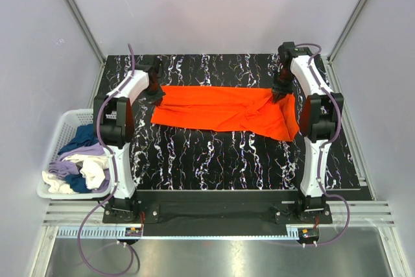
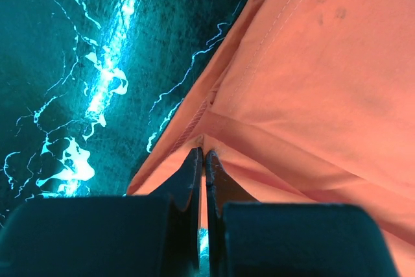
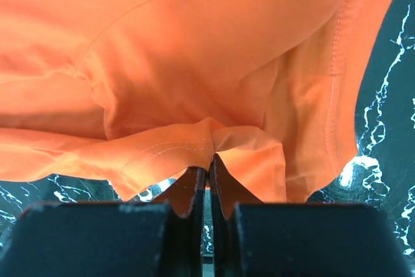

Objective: Fold and stack the t-shirts
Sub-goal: Fold the tshirt

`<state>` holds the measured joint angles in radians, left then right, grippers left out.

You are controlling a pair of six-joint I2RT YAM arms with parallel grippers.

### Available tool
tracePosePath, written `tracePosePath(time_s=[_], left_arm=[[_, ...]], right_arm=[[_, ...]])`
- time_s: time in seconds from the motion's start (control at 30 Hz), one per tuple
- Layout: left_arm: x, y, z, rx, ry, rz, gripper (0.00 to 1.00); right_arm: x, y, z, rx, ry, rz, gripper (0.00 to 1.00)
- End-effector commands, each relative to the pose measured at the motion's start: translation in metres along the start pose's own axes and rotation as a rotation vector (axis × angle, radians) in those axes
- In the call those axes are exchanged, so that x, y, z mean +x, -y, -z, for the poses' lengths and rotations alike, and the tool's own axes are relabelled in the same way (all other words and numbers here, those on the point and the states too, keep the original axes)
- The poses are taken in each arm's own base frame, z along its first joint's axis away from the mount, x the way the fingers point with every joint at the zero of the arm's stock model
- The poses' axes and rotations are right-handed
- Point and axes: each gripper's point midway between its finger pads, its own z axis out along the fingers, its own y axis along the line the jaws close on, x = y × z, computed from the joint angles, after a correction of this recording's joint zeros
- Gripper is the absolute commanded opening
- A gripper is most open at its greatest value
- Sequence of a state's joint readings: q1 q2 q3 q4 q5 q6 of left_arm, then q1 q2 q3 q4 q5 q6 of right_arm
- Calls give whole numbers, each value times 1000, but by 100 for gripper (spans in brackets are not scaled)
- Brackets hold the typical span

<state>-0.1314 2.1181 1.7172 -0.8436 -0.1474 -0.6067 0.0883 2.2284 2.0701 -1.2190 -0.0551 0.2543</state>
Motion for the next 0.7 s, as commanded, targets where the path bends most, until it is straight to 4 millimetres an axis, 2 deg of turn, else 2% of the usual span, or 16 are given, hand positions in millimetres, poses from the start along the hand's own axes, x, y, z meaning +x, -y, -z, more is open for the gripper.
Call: tracePosePath(time_s=[0.0,0.23,0.53,0.67], left_arm=[[-17,8,8,36,37,16,0],[-24,10,8,49,53,31,0],[-21,7,-5,35,28,46,0],[-26,10,-6,41,31,56,0]], right_arm=[[-9,-1,7,-13,15,0,0],[-15,-1,5,-11,21,-3,0],[-20,-2,-1,-11,21,-9,0],[-21,-2,-6,-20,9,-18,0]])
